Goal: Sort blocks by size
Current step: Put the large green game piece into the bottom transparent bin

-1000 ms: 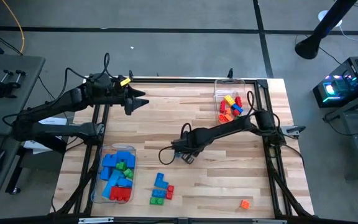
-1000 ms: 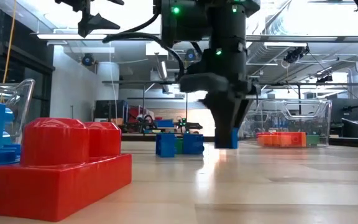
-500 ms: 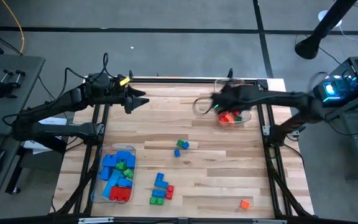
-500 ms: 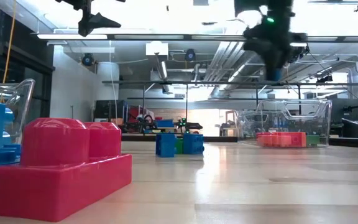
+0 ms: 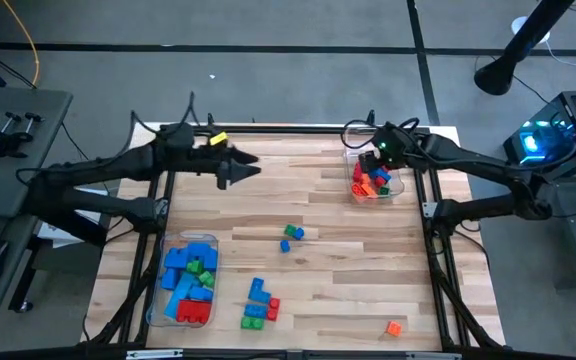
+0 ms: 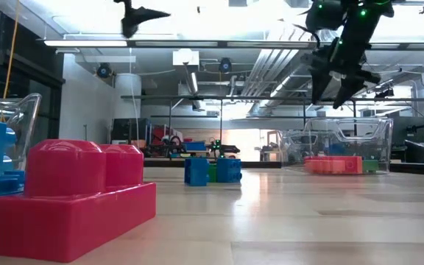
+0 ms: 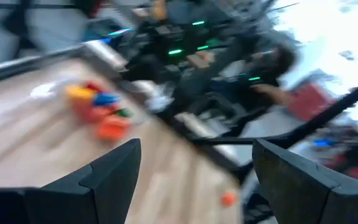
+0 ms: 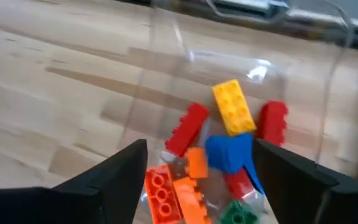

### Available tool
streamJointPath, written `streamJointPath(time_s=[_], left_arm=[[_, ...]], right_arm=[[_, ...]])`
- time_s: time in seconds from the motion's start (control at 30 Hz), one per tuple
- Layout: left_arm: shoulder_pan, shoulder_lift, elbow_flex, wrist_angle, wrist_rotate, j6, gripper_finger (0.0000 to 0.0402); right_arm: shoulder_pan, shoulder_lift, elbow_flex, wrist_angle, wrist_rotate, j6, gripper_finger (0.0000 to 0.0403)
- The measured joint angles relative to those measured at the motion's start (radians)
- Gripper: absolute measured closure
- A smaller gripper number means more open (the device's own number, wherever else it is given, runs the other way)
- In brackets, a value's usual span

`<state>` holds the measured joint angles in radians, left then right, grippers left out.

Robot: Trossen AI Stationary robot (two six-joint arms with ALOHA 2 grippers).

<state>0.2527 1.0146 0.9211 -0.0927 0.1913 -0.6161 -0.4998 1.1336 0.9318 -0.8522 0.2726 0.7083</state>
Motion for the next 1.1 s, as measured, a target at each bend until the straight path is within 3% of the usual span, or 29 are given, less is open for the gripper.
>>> streamJointPath(time_s=[0.13, 0.27, 0.43, 0.63, 0.8, 0.93, 1.1], left_arm=[[-0.044, 0.111, 0.062, 0.054, 0.102, -0.06, 0.0108], [-0.178, 0.24, 0.224, -0.309, 0.165, 0.009, 0.0108], [-0.454, 0.399, 0.394, -0.682, 0.151, 0.065, 0.0108], [-0.784, 0.545, 0.46, -0.79, -0.09, 0.028, 0.0108], [-0.948, 0.658, 0.462, -0.785, -0.28, 0.061, 0.0108], [-1.014, 0.729, 0.462, -0.749, -0.356, 0.077, 0.0108], [-1.069, 0.817, 0.461, -0.65, -0.465, 0.096, 0.0108]], right_arm=[[-0.002, -0.003, 0.013, 0.043, 0.004, -0.058, 0.011], [-0.011, -0.003, 0.019, 0.083, -0.027, -0.132, 0.0108], [-0.013, -0.003, 0.019, 0.087, -0.067, -0.213, 0.0108], [-0.005, -0.003, 0.019, 0.097, -0.158, -0.238, 0.0107], [0.076, -0.017, 0.019, 0.125, -0.272, -0.153, 0.0107], [0.211, -0.06, 0.02, 0.129, -0.248, 0.018, 0.0107], [0.414, -0.093, 0.021, 0.134, -0.112, 0.246, 0.0107]])
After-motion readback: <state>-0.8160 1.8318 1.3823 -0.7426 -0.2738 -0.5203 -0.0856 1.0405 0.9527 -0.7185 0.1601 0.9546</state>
